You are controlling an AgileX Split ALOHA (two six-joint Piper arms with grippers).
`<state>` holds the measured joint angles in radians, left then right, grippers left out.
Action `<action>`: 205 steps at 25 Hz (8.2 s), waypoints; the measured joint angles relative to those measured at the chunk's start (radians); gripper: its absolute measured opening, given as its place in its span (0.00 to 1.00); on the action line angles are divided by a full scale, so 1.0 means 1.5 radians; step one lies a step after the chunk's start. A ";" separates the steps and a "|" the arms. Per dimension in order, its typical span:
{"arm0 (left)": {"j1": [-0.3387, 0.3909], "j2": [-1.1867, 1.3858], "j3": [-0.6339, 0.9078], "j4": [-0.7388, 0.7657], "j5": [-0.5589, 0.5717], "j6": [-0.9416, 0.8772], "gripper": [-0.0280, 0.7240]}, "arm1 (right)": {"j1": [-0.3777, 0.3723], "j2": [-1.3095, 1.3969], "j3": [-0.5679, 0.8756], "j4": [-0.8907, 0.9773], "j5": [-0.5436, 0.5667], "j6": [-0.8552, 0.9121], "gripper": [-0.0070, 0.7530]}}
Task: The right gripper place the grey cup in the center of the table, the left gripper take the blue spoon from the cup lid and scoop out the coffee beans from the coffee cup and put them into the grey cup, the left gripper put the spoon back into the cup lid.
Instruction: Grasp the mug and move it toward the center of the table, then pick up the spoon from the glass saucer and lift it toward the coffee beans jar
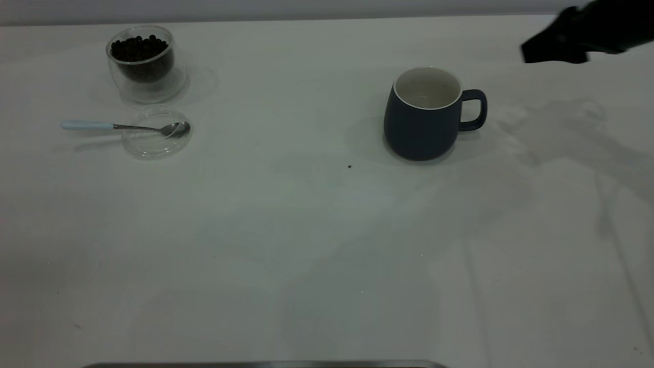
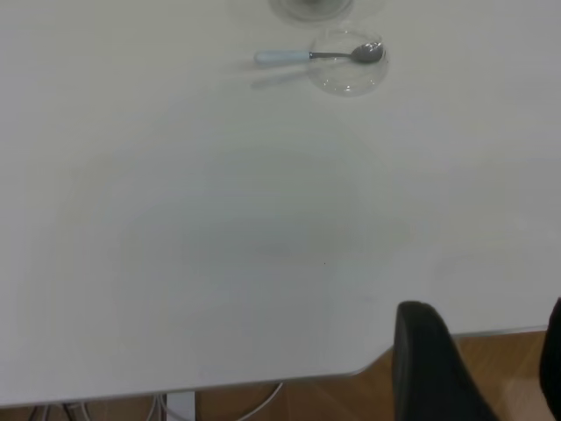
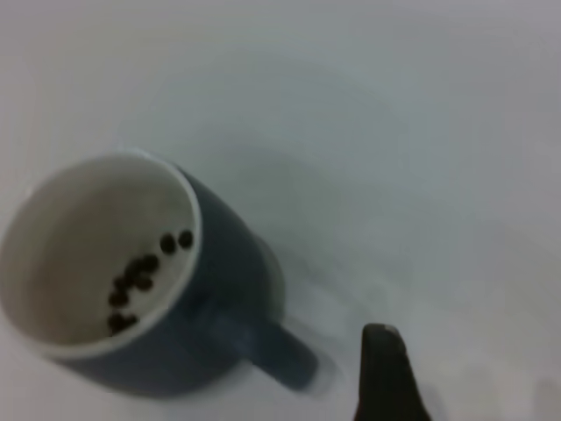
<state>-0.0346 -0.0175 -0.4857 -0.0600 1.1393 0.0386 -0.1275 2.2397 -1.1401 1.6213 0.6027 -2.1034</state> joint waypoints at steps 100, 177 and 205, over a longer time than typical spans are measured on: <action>0.000 0.000 0.000 0.000 0.000 0.000 0.54 | 0.324 -0.411 0.225 -0.033 -0.232 0.184 0.61; 0.000 0.000 -0.001 -0.025 -0.009 -0.050 0.43 | 0.104 -1.504 0.447 -1.108 0.351 1.416 0.61; 0.187 0.936 -0.480 0.245 -0.246 -0.200 0.30 | 0.104 -1.504 0.447 -1.108 0.352 1.416 0.61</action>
<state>0.2458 1.3865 -1.2049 0.3081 0.7706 -0.2620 0.0289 -0.0162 -0.4701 -0.0404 1.1305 0.0203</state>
